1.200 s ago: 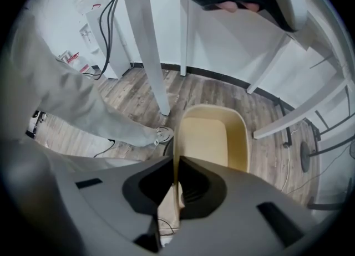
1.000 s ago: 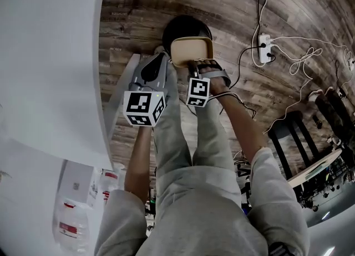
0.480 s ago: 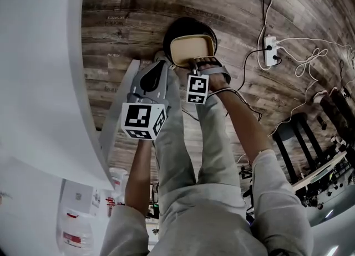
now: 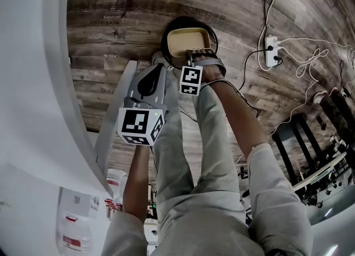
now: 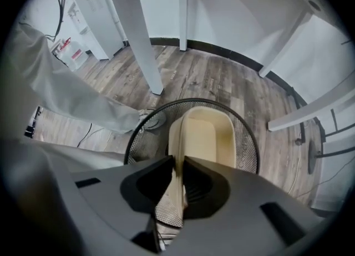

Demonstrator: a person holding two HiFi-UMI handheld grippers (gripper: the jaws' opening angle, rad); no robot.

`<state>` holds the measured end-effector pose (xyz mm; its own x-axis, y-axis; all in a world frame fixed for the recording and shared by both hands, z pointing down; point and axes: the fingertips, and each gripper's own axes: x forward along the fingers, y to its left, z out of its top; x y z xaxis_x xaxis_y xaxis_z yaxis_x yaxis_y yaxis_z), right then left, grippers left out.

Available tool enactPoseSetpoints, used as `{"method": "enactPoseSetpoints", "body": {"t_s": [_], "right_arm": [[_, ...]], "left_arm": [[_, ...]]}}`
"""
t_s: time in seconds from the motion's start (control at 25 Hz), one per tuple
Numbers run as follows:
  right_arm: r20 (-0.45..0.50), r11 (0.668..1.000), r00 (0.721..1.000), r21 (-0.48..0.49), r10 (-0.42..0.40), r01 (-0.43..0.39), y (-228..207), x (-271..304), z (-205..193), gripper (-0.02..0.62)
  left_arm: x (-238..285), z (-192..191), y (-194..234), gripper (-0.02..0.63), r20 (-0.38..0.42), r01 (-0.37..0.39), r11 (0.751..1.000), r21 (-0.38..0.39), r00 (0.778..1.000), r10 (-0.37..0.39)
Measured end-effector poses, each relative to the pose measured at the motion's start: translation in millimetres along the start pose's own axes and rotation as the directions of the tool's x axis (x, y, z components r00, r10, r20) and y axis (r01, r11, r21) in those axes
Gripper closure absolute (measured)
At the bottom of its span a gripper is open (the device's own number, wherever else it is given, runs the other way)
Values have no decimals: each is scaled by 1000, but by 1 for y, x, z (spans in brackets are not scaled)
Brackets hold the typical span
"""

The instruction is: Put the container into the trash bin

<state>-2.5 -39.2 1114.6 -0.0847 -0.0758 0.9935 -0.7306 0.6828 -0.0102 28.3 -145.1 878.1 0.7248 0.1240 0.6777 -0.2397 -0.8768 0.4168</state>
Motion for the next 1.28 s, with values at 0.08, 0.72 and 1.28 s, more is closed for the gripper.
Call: {"method": "enactPoseSetpoints", "body": {"t_s": [0.08, 0.72, 1.28], "right_arm": [[-13, 1000, 1000, 6, 1, -1, -3, 5, -4, 534], [39, 998, 999, 55, -17, 14, -8, -4, 2, 383], [139, 938, 987, 345, -80, 28, -25, -49, 6, 398]], "left_arm": [[0, 0, -2, 597, -1, 8, 1000, 5, 1000, -8], [-4, -3, -4, 597, -4, 12, 1000, -15, 1000, -12], [-10, 15, -10, 597, 14, 10, 1000, 1, 1000, -10]]}}
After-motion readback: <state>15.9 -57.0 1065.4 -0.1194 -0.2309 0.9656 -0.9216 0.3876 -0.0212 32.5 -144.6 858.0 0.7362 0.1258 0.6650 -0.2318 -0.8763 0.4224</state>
